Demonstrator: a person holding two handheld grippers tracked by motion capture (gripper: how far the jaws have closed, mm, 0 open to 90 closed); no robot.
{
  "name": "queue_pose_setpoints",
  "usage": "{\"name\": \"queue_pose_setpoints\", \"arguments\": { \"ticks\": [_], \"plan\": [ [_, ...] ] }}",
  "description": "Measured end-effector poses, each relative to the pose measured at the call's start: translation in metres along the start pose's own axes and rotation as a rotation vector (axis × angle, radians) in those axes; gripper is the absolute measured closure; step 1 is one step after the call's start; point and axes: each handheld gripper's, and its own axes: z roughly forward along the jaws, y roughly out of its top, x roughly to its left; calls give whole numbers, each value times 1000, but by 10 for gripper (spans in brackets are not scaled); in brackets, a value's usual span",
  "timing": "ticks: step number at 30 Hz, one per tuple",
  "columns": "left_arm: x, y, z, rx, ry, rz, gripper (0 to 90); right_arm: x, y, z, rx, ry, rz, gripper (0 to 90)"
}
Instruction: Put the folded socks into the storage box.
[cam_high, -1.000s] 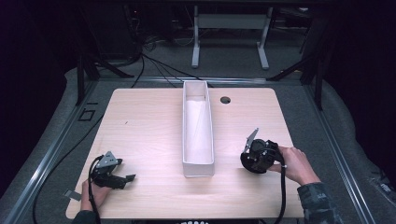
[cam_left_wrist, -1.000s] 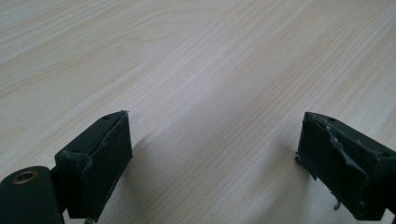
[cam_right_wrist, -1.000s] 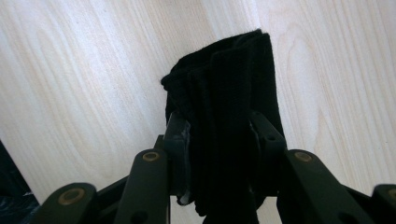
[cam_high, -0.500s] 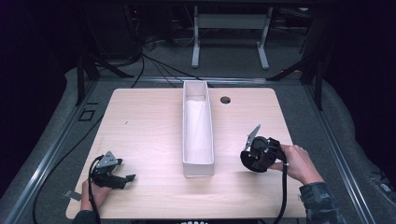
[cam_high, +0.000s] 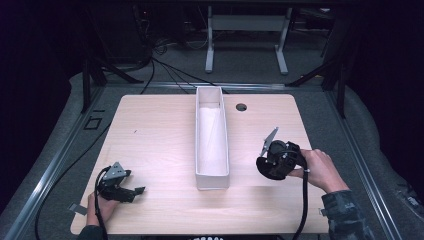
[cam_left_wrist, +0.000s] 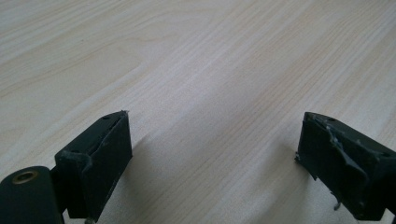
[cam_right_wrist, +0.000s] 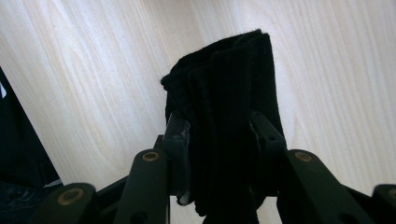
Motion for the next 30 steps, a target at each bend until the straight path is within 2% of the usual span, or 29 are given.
{"name": "queue_pose_setpoints", "arguments": {
  "ticks": [13,30],
  "plan": [
    [0,0,0,-1,0,0,99,-2,14,-13,3,-4,-28,649],
    [0,0,0,1,1,-1,99,-5,28,-32,11,-27,-40,646]
  ]
}}
